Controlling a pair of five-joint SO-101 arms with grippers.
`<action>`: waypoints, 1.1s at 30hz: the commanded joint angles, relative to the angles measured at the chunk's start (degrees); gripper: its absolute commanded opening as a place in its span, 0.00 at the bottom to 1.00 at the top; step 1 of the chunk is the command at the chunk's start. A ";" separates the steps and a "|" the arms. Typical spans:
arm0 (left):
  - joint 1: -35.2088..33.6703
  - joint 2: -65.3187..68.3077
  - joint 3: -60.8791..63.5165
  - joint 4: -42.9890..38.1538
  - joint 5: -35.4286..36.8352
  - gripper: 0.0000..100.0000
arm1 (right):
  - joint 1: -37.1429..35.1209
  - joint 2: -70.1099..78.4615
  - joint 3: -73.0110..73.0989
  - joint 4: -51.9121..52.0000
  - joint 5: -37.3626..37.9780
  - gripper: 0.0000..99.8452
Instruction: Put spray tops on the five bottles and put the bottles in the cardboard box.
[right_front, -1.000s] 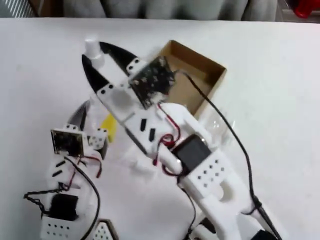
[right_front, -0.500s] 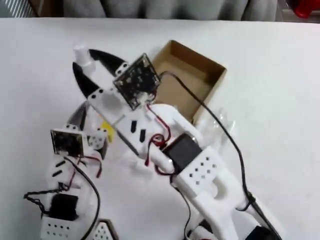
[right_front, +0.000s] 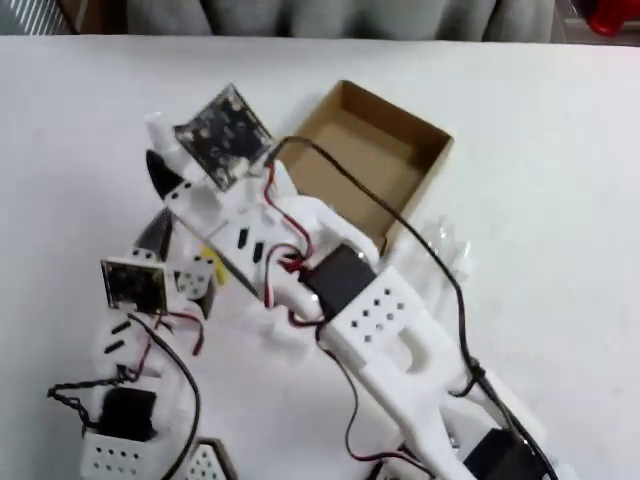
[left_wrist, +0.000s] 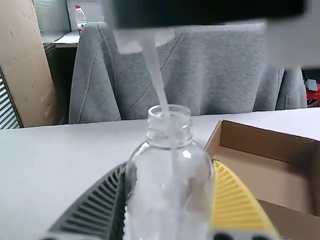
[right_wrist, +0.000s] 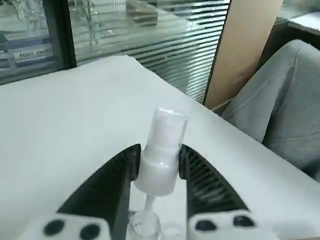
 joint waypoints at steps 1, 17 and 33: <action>0.31 -1.19 -0.44 -1.93 0.09 0.02 | -0.13 0.66 -8.35 9.80 0.09 0.01; 0.31 -1.19 -0.44 -2.02 0.09 0.02 | -0.13 5.76 -18.02 22.99 -1.58 0.01; 0.31 -1.19 -0.44 -2.02 0.09 0.02 | -0.40 5.67 -20.31 30.29 -1.85 0.35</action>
